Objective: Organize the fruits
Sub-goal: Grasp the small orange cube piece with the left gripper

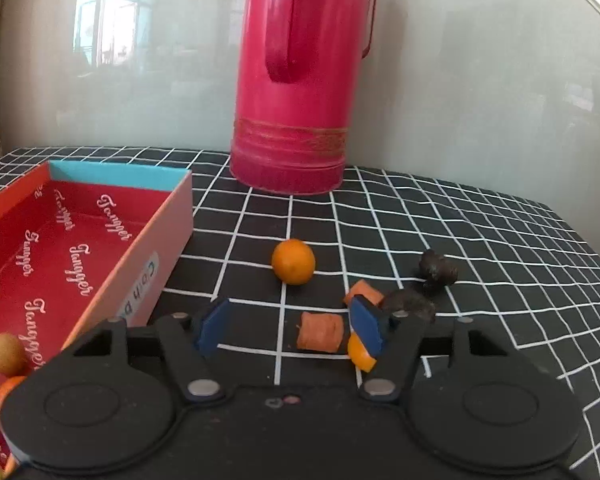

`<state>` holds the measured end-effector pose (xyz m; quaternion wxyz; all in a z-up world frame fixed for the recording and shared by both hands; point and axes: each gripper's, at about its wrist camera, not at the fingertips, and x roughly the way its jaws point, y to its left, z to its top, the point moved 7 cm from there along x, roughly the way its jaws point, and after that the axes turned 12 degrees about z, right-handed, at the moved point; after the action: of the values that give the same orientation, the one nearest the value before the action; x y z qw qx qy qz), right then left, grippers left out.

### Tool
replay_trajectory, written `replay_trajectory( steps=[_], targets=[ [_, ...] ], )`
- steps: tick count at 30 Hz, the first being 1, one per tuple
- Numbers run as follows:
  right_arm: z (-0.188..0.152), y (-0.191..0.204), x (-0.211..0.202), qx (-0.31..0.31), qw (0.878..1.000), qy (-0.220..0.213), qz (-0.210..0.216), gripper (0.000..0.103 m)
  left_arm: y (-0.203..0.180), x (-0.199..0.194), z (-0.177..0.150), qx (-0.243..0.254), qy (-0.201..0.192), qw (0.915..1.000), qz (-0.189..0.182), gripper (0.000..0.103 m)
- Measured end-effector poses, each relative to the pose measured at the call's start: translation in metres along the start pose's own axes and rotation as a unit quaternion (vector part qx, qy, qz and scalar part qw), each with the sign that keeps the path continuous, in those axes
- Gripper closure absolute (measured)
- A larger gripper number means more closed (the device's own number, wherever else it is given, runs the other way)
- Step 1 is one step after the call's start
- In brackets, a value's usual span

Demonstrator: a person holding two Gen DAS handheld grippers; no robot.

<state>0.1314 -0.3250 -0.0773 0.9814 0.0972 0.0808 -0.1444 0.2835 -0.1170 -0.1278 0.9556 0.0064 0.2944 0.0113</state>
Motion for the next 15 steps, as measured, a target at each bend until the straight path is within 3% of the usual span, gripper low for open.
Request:
replay_trajectory(
  steps=[3,6,11,13,15],
  targets=[
    [0.0017,0.0015,-0.002,-0.002,1.0,-0.004,0.001,0.0,0.0032,0.0059,-0.0015,-0.009,0.014,0.9999,0.001,0.045],
    [0.0024,0.0013,-0.0028,0.003,1.0,-0.006,0.002,0.0,0.0012,0.0095,-0.0085,0.004,0.029,0.9996,0.003,0.055],
    [0.0029,0.0013,-0.0034,0.011,1.0,-0.007,0.001,0.0,-0.0025,0.0079,-0.0089,0.019,0.021,0.9996,0.006,0.07],
    [0.0028,0.0015,-0.0035,0.008,1.0,-0.005,0.001,0.0,-0.0029,0.0073,-0.0093,0.022,0.017,0.9996,0.009,0.085],
    [0.0033,0.0015,-0.0043,0.005,1.0,-0.007,-0.006,0.0,-0.0025,0.0062,-0.0092,0.023,0.016,0.9996,0.007,0.089]
  ],
)
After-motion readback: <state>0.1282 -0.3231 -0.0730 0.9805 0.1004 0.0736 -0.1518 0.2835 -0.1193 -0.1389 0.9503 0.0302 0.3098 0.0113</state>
